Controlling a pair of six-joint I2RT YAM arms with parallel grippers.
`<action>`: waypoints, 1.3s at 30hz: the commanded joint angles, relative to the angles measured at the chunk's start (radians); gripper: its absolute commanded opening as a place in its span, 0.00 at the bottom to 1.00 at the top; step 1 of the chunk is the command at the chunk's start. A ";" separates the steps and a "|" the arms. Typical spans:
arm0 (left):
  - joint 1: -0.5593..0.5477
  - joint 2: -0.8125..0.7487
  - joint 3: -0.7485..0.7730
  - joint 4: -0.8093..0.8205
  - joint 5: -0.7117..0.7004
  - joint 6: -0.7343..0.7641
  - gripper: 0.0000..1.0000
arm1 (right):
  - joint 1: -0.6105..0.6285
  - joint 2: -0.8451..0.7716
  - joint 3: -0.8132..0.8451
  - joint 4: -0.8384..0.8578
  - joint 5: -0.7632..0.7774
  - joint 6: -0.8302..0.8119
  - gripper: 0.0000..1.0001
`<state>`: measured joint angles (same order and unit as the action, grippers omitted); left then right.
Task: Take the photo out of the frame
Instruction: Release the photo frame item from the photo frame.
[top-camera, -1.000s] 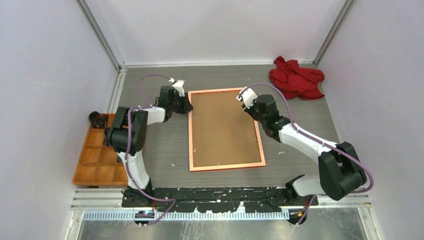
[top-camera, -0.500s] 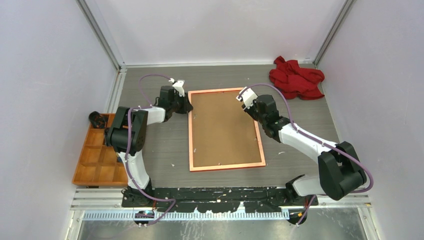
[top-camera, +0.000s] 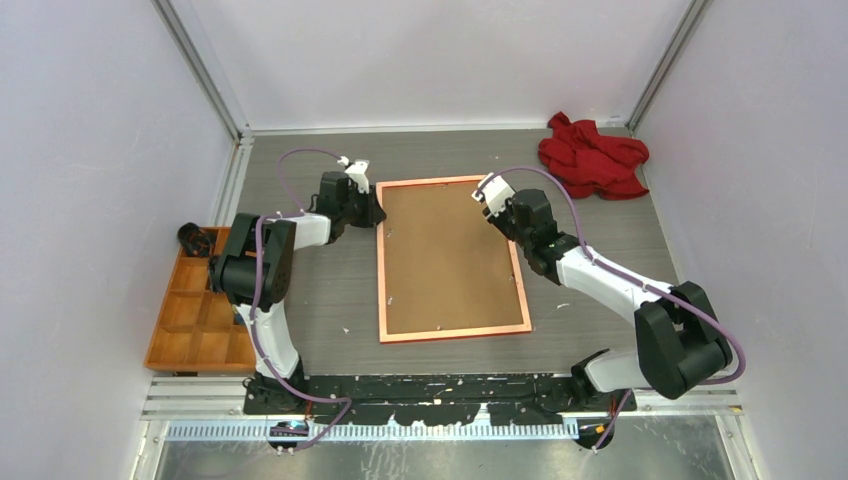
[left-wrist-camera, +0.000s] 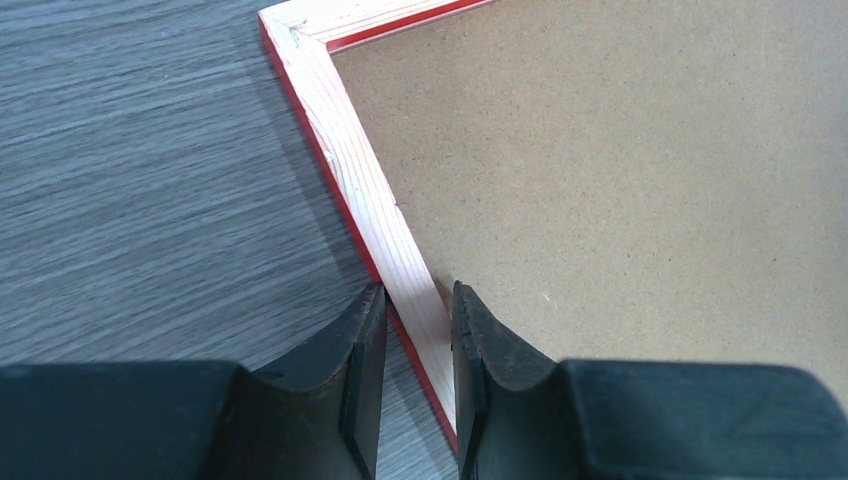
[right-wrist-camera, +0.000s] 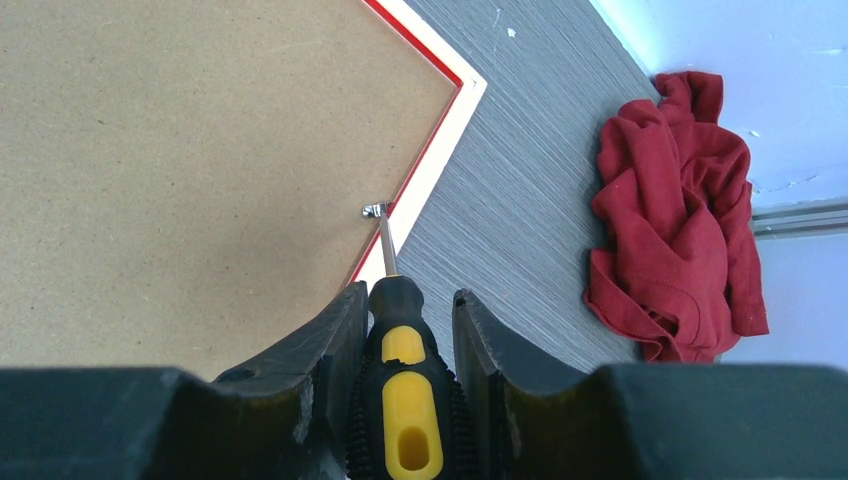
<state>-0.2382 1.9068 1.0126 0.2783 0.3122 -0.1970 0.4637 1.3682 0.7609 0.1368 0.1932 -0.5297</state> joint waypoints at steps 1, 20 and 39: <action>-0.018 -0.022 -0.015 -0.037 0.028 0.050 0.07 | -0.006 0.018 0.002 0.021 0.017 -0.034 0.01; -0.019 -0.020 -0.014 -0.037 0.025 0.050 0.04 | -0.075 -0.041 -0.124 0.127 -0.142 -0.115 0.01; -0.033 -0.020 -0.011 -0.047 0.000 0.065 0.00 | -0.151 -0.054 -0.232 0.209 -0.363 -0.130 0.01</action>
<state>-0.2497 1.9041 1.0130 0.2768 0.2878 -0.1932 0.3153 1.3098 0.5369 0.3622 -0.1093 -0.6617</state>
